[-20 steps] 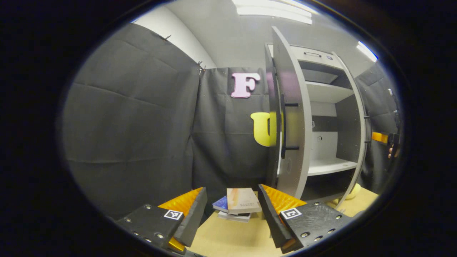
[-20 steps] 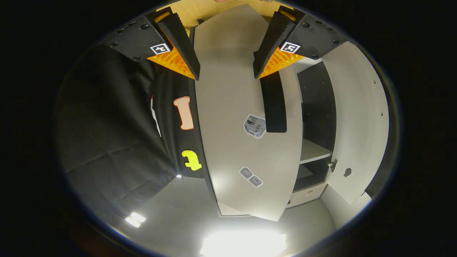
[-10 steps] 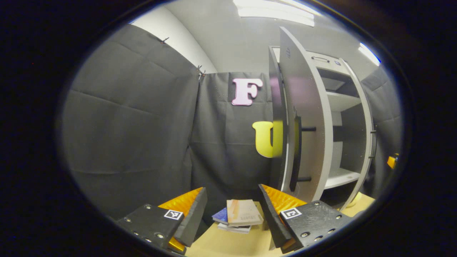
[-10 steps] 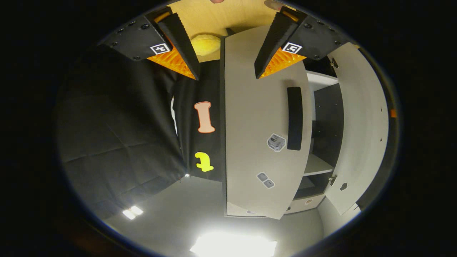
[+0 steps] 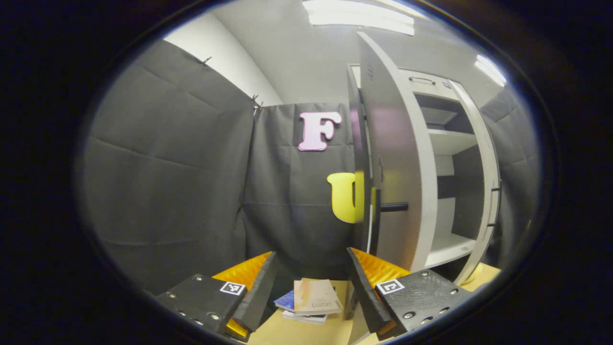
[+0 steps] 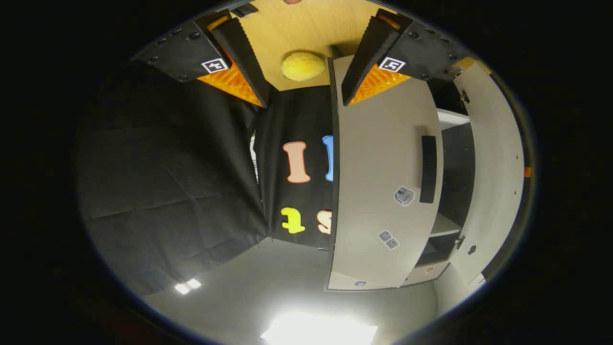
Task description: Grasp the bottle in the cabinet with the left hand and place it on the coaster, then close the right door with the right hand and the left door with the left hand.
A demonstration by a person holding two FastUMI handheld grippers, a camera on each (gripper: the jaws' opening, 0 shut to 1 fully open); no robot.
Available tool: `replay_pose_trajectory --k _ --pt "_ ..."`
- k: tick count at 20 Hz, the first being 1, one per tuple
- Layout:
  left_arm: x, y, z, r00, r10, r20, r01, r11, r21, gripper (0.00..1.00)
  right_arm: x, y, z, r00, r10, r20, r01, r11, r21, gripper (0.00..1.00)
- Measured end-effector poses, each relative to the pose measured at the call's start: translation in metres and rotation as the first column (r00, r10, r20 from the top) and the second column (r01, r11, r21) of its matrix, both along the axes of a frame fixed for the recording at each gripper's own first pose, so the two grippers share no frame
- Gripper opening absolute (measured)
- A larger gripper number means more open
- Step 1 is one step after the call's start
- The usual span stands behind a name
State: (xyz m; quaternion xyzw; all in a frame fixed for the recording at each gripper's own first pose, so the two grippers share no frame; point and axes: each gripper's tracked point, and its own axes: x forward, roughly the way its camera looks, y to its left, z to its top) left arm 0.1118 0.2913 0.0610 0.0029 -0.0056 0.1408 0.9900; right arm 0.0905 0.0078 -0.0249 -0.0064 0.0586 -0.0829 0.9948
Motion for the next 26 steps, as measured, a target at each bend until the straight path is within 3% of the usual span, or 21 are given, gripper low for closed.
replay_pose_trajectory --k 2,3,4,5,9,10,11,14,17,20,21,26 --pt "-0.003 -0.009 0.004 1.0 0.013 -0.003 -0.012 0.999 0.044 0.83 -0.002 -0.013 0.001 1.0 -0.005 0.007 0.005 1.0 -0.006 0.98" --pt "-0.004 -0.011 0.004 1.0 0.01 -0.003 -0.01 0.999 0.046 0.88 -0.003 -0.018 0.002 1.0 -0.003 0.007 0.003 1.0 -0.005 0.98" --pt "-0.003 -0.011 0.004 1.0 0.006 -0.003 -0.006 0.999 0.041 0.86 -0.002 -0.021 0.001 1.0 0.002 0.006 -0.002 1.0 -0.002 0.94" --pt "-0.004 -0.012 0.003 1.0 0.008 -0.005 -0.008 0.999 0.034 0.85 -0.002 -0.024 0.0 1.0 0.006 0.003 -0.006 1.0 0.002 0.98" --pt "-0.01 -0.026 0.005 0.999 0.034 -0.006 -0.034 0.999 0.035 0.81 0.001 -0.027 -0.003 0.999 0.038 -0.001 -0.038 0.999 0.017 0.98" --pt "-0.009 -0.039 0.005 1.0 -0.013 -0.005 0.013 1.0 0.027 0.81 0.001 -0.027 -0.004 0.999 0.047 -0.003 -0.047 0.999 0.02 0.98" --pt "-0.015 -0.051 0.011 1.0 -0.014 -0.001 0.014 1.0 0.015 0.8 0.001 -0.025 -0.008 0.998 0.056 -0.008 -0.056 0.998 0.021 0.98" --pt "-0.014 -0.055 0.009 1.0 0.016 0.01 -0.017 0.998 0.053 0.78 -0.001 -0.025 -0.014 0.997 0.077 -0.027 -0.076 0.997 0.022 0.98" --pt "-0.014 -0.053 0.008 1.0 0.022 0.004 -0.022 1.0 0.016 0.85 -0.004 -0.028 -0.015 0.995 0.092 -0.034 -0.092 0.996 0.01 0.98" --pt "-0.011 -0.059 0.011 1.0 -0.009 0.006 0.009 1.0 0.026 0.85 -0.005 -0.03 -0.02 0.994 0.098 -0.041 -0.098 0.995 0.013 0.94" --pt "-0.007 -0.067 0.012 0.999 -0.03 0.01 0.03 0.999 0.023 0.85 -0.005 -0.032 -0.022 0.994 0.101 -0.046 -0.101 0.995 0.014 0.98" --pt "0.005 -0.122 0.009 0.994 -0.109 0.033 0.109 0.994 -0.013 0.85 -0.005 -0.044 -0.022 0.994 0.093 -0.054 -0.093 0.996 -0.001 0.98"
